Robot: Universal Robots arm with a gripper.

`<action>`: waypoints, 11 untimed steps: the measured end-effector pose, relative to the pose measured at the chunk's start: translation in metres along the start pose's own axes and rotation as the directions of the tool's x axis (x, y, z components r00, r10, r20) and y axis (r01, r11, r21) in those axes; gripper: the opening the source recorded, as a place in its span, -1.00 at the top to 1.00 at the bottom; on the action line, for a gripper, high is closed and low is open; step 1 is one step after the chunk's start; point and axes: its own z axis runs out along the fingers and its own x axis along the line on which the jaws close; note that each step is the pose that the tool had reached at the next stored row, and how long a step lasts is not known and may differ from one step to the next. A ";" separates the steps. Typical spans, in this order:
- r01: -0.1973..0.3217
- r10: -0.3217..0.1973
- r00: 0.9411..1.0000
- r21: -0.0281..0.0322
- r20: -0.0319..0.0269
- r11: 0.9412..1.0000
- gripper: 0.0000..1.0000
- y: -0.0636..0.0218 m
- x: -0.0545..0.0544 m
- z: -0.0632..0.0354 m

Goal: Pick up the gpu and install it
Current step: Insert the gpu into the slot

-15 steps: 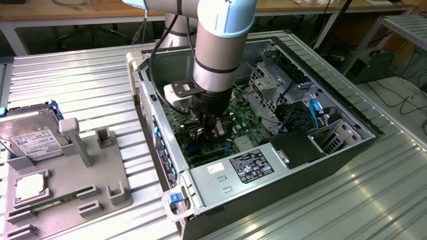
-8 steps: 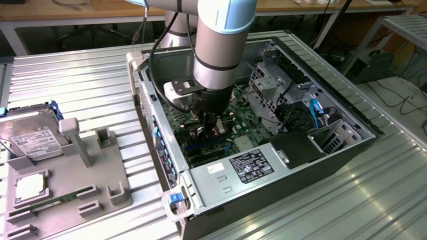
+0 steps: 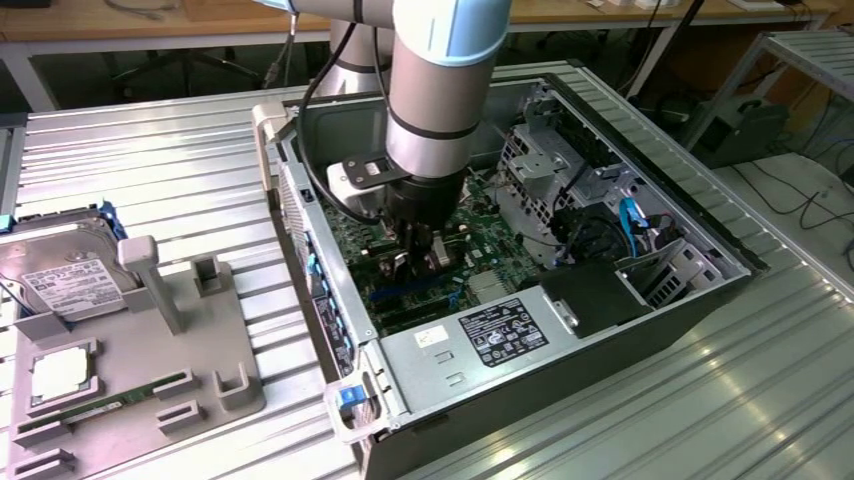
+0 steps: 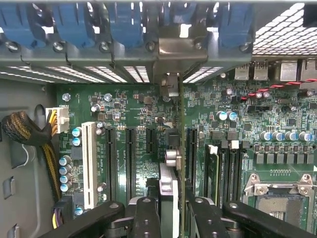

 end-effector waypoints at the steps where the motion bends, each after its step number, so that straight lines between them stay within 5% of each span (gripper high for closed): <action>1: 0.000 0.000 1.000 0.000 0.000 1.000 0.44 0.0000 0.000 0.0000; 11: 0.000 0.000 1.000 0.000 0.000 1.000 0.44 0.0018 0.000 0.0031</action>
